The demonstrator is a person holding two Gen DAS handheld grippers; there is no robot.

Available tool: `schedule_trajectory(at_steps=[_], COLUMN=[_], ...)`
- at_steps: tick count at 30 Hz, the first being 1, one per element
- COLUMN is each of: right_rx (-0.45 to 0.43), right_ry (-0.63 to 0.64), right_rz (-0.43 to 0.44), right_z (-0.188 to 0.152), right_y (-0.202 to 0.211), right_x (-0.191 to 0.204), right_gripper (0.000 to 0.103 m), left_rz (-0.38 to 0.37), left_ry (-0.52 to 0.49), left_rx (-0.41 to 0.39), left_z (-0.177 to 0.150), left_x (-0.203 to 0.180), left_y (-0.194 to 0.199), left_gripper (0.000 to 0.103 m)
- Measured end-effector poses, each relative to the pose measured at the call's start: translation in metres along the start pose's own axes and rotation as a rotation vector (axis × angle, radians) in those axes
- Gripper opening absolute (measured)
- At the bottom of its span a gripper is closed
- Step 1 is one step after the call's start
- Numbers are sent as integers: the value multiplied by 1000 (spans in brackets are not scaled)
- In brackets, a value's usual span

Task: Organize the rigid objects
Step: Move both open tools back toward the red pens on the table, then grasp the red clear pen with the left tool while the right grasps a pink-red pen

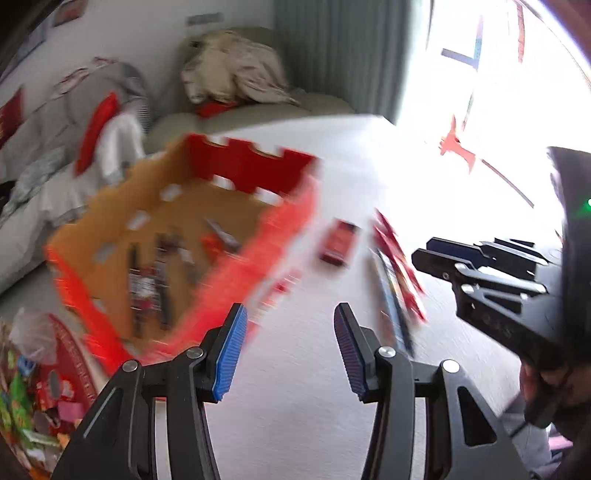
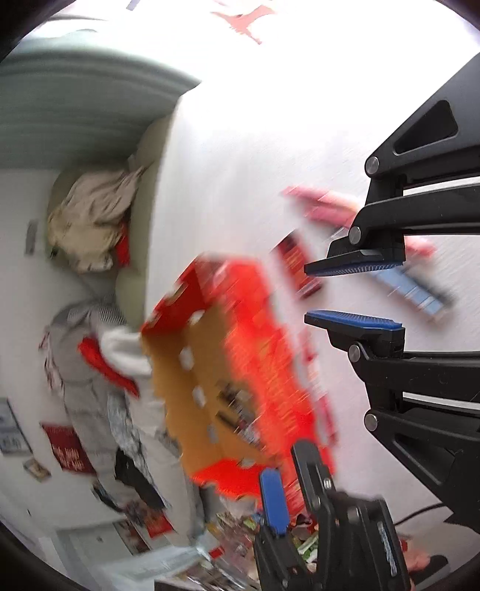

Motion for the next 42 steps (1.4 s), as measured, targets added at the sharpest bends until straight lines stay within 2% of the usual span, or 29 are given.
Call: schedule_trajectory(at_steps=[4,8,11,15,23,27,30,35,39,42], right_rx=[85,96,82,82,99,100,99,103,109,112], right_ry=[-111,-155,-146,-112,-100,-93,-87,-102,-110,-112], right_rz=[-56,-56,-52,-46,-43,-32,-30,-39,-41,-38], right_z=[-35,-48,-45,-37,-26,-25,-25,-25,-23,-21], right_y=[-9,-10,-11,-24,-43,-44,-45,-47,-50,-52], right_x=[-42,-59,-61,-60,-61,-59,-59,-69,-72,-73], right_gripper=[20,20,20,20,20,20,20,20,20,20], left_rz=[2,24,83,81,70,79,35,-22,-1,9], left_ry=[-7,1,20,4,-28,-47,-16,-51,-10,-20], left_rx=[88,113,111,104,148,189,205,214,206,197], left_z=[-13,-16,-18,-14,-20,-23,-21,-28,-27,-28], left_x=[-24,-25,-10,4,25,27,27,7,7,7], left_y=[-32,-47,-54,-61,-78,-92,-94,-90,-91,-91], left_gripper=[53,53,53,53,53,54,55,57,56,56])
Point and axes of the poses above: each gripper's, at about its wrist camera, not at the fingertips, and y roughly against the way its jaws point, x to its left, z to its top, the point moved 5 cm from there along -y, roughly the way its jaws point, and after that the axes turned 4 degrees about z, right-handed, at the moved point
